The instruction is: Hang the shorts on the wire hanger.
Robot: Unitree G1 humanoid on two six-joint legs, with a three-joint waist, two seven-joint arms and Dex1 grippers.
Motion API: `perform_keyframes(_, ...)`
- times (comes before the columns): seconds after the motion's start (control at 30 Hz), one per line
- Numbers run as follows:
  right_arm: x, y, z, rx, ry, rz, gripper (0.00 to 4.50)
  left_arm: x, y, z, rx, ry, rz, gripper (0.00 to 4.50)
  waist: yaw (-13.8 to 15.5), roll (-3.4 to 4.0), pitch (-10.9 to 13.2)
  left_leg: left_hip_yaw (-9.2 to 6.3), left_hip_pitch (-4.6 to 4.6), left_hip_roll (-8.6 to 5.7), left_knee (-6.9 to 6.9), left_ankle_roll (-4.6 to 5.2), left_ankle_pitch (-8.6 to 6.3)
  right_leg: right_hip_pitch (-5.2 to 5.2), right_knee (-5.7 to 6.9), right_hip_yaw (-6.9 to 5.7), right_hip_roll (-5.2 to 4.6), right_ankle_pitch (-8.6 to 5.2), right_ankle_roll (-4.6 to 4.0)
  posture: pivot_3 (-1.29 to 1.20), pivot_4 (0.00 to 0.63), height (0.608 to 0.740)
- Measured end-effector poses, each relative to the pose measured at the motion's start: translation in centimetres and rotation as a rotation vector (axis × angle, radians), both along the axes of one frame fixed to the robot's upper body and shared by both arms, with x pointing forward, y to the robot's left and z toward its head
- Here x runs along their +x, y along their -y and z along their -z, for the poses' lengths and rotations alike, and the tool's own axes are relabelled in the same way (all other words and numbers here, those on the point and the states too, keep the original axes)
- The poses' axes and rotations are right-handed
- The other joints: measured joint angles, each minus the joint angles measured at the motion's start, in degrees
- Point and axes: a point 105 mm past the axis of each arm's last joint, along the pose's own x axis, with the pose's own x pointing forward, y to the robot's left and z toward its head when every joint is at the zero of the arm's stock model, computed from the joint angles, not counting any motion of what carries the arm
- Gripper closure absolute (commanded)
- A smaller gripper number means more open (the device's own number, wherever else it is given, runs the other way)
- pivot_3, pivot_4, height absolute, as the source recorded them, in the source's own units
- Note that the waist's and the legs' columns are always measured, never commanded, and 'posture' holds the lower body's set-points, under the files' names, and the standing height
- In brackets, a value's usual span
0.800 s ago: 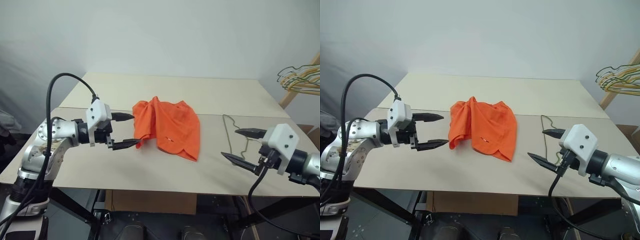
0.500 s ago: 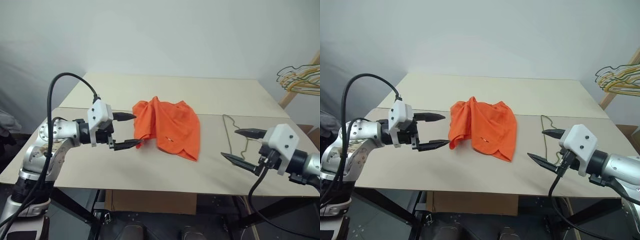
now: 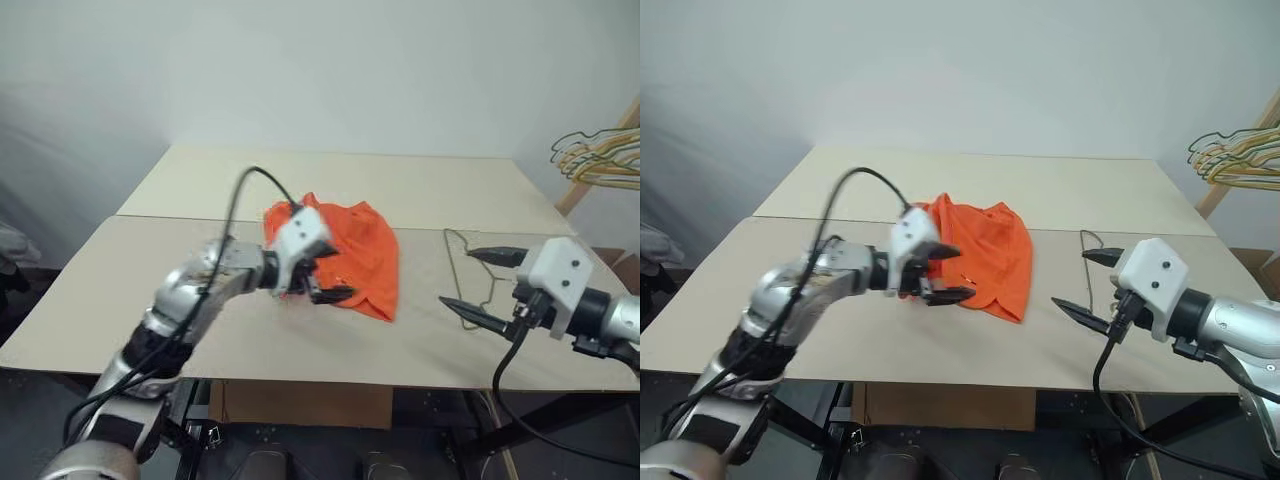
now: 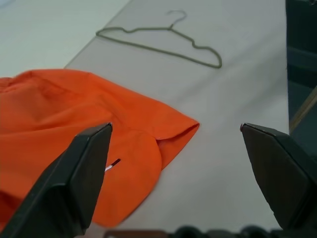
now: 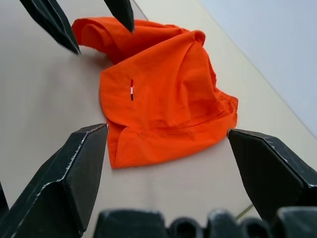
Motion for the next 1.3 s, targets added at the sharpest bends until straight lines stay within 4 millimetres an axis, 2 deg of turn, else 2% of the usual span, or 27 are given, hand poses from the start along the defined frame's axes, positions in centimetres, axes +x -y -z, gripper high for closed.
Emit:
perform_keyframes(0.07, 0.1, -0.4, 0.3, 0.001, -0.006, -0.007, 0.06, 0.2, 2.2, 1.3, 0.053, -0.051, -0.024, 0.00, -0.34, 0.00, 0.00, 0.00, -0.02, -0.04, 0.00, 0.00, 0.00, 0.00, -0.02, 0.05, -0.01, -0.01, 0.02, 0.07, 0.000, 0.740)
perform_keyframes(0.17, 0.2, -0.9, 0.4, 0.001, 0.004, -0.012, 0.06, 1.0, 4.6, 4.6, 0.164, -0.105, -0.117, 0.00, -1.22, -0.02, 0.01, -0.01, -0.02, -0.08, 0.00, 0.01, 0.00, -0.02, -0.02, 0.13, 0.00, -0.02, 0.04, 0.05, 0.000, 0.740)
perform_keyframes(0.27, 0.1, -1.2, 0.5, 0.004, 0.006, -0.019, 0.06, 1.5, 5.6, 7.6, 0.265, -0.129, -0.175, 0.00, -2.33, 0.00, 0.01, -0.05, -0.02, -0.08, -0.01, 0.01, 0.00, -0.06, 0.01, 0.14, 0.02, -0.02, 0.03, 0.04, 0.000, 0.740)
perform_keyframes(0.37, 0.2, -1.2, 0.5, 0.002, 0.012, -0.016, 0.06, 2.5, 5.9, 9.6, 0.325, -0.113, -0.248, 0.00, -2.96, 0.01, 0.01, -0.09, 0.00, -0.08, -0.01, 0.01, 0.00, -0.06, 0.02, 0.14, 0.03, -0.02, 0.02, 0.03, 0.000, 0.740)
perform_keyframes(0.5, 0.1, -1.6, 0.2, -0.001, 0.029, -0.024, 0.06, 3.9, 6.5, 9.7, 0.318, -0.087, -0.300, 0.00, -3.38, 0.03, 0.00, -0.10, 0.04, -0.13, 0.00, 0.00, 0.00, 0.00, 0.00, 0.16, 0.00, -0.01, 0.04, 0.02, 0.000, 0.740)
perform_keyframes(0.6, 0.0, -1.8, 0.1, -0.002, 0.040, -0.028, 0.00, 4.5, 6.6, 9.8, 0.306, -0.095, -0.326, 0.57, -3.73, 0.03, 0.00, -0.10, 0.05, -0.14, 0.00, 0.00, 0.00, 0.01, -0.02, 0.17, -0.01, 0.00, 0.05, 0.02, 0.000, 0.740)
perform_keyframes(0.67, -0.1, -1.9, 0.0, -0.002, 0.043, -0.032, 0.00, 4.7, 6.6, 10.0, 0.296, -0.100, -0.334, 1.21, -4.01, 0.03, 0.00, -0.09, 0.05, -0.13, 0.00, 0.00, -0.01, 0.00, -0.01, 0.17, -0.01, 0.00, 0.05, 0.02, 0.000, 0.740)
perform_keyframes(0.87, -0.2, -1.9, 0.2, -0.001, 0.040, -0.031, 0.00, 5.5, 5.4, 10.2, 0.299, -0.103, -0.371, 3.12, -4.75, 0.03, 0.00, -0.09, 0.08, -0.12, -0.01, 0.00, -0.01, -0.01, 0.01, 0.19, 0.01, 0.01, 0.06, 0.03, 0.000, 0.740)
perform_keyframes(1.0, -0.2, -1.9, 0.2, -0.001, 0.039, -0.031, 0.00, 6.4, 3.7, 10.1, 0.316, -0.095, -0.412, 4.46, -5.18, 0.04, 0.00, -0.09, 0.07, -0.12, -0.01, -0.01, -0.01, -0.03, 0.03, 0.19, 0.01, 0.02, 0.06, 0.03, 0.000, 0.740)
perform_keyframes(1.13, -0.2, -2.0, 0.2, -0.001, 0.039, -0.032, 0.00, 6.9, 1.4, 9.4, 0.286, -0.064, -0.372, 4.46, -5.60, 0.06, -0.01, -0.05, 0.07, -0.11, -0.12, -0.01, -0.01, -0.08, 0.03, 0.24, 0.01, 0.04, 0.04, 0.03, 0.000, 0.740)
perform_keyframes(1.2, -0.2, -2.0, 0.4, -0.007, 0.038, -0.038, 0.00, 5.8, -0.7, 8.4, 0.241, -0.019, -0.236, 4.46, -6.02, 0.09, -0.02, 0.04, 0.17, -0.07, -0.34, -0.02, -0.01, -0.11, 0.05, 0.36, 0.03, 0.20, -0.24, 0.07, 0.000, 0.740)
perform_keyframes(1.3, -0.1, -2.3, 1.4, -0.086, 0.054, -0.071, 0.00, 3.3, -5.3, 7.1, 0.252, 0.056, -0.026, 4.46, -6.22, 0.11, -0.01, 0.07, 0.30, -0.03, -0.49, -0.05, -0.04, -0.12, 0.15, 0.34, 0.03, 0.19, -0.49, 0.10, 0.000, 0.740)
